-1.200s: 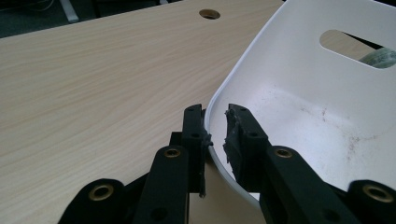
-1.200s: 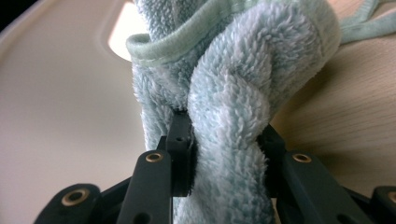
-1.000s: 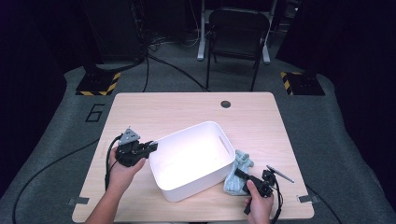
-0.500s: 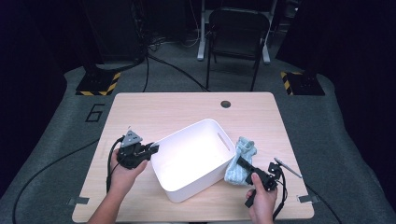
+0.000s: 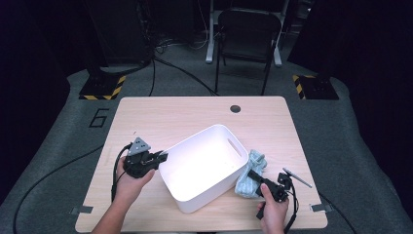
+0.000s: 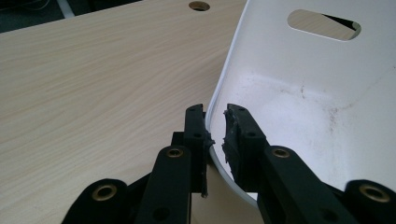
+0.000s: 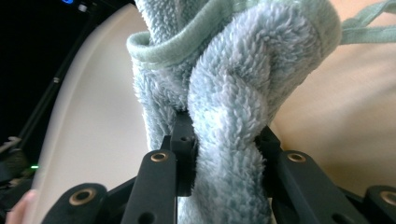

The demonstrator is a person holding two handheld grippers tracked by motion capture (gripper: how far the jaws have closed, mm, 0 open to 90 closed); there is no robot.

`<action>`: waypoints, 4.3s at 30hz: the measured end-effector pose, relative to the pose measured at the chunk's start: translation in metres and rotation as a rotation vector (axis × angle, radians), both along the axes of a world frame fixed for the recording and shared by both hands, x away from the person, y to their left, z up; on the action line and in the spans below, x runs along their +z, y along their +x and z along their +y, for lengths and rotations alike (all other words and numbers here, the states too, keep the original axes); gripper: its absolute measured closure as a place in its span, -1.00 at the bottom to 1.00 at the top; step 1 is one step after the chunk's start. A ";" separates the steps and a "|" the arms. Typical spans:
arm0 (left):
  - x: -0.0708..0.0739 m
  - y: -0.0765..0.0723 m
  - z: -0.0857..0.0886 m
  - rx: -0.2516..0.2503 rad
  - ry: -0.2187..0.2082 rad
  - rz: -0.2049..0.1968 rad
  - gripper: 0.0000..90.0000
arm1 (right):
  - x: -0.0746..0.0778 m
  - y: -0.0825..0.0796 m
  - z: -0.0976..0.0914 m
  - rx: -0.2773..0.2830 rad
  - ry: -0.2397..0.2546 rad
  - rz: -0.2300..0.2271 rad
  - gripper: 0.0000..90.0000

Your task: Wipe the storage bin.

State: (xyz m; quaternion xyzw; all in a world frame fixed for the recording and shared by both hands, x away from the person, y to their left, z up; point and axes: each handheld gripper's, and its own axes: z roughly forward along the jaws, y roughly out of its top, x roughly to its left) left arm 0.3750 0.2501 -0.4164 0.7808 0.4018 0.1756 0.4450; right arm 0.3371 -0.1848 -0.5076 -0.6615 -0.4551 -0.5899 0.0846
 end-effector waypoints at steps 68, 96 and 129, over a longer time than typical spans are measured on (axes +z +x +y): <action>0.001 -0.009 -0.016 -0.088 0.039 -0.020 0.76 | -0.022 0.007 0.025 0.151 -0.091 0.106 0.50; 0.001 -0.013 -0.025 -0.123 0.040 -0.023 0.81 | 0.009 -0.003 0.007 0.083 0.000 -0.056 0.50; -0.001 -0.010 -0.021 -0.092 0.010 -0.009 0.80 | -0.007 0.002 0.019 0.165 0.033 0.033 0.50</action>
